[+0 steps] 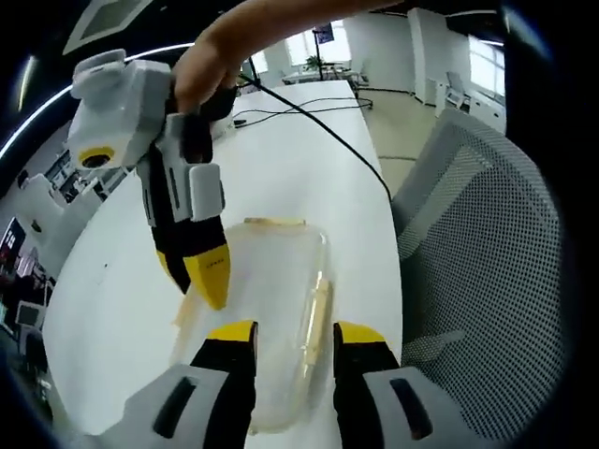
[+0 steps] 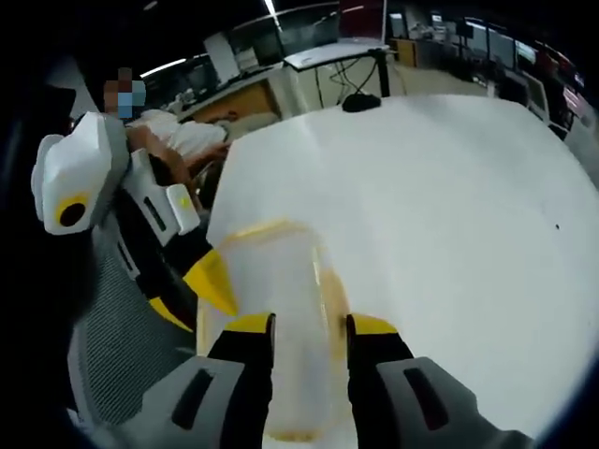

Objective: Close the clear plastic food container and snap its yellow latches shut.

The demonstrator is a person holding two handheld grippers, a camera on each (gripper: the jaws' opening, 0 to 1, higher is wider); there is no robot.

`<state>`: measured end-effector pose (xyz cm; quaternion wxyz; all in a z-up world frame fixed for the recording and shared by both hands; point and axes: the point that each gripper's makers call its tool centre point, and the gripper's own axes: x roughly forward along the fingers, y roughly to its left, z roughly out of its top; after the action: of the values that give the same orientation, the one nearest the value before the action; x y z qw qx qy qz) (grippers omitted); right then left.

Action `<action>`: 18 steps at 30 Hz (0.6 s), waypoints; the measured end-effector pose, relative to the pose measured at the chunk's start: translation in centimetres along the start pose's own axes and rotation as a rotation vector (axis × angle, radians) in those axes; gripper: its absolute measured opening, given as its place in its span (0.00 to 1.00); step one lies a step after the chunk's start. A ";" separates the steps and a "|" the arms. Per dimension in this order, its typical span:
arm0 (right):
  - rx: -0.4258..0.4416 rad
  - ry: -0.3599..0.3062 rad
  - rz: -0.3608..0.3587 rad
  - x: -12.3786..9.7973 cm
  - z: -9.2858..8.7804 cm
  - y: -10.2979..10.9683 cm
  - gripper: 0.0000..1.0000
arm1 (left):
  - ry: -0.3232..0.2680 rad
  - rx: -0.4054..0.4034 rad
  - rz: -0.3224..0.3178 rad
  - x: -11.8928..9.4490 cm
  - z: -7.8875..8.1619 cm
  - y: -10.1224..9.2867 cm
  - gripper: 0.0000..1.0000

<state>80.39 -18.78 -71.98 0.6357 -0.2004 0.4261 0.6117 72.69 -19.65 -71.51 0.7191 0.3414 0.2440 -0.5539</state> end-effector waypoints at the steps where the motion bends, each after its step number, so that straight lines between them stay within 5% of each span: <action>1: 0.004 0.003 0.004 0.0 0.0 0.0 0.27 | 0.000 0.004 0.003 0.0 0.0 0.0 0.25; 18: 0.004 0.041 0.045 0.2 -0.1 0.1 0.28 | -0.002 0.080 0.039 0.5 0.2 0.3 0.26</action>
<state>80.29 -18.73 -72.17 0.6131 -0.2022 0.4447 0.6208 73.07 -20.08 -71.62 0.7158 0.3740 0.2145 -0.5493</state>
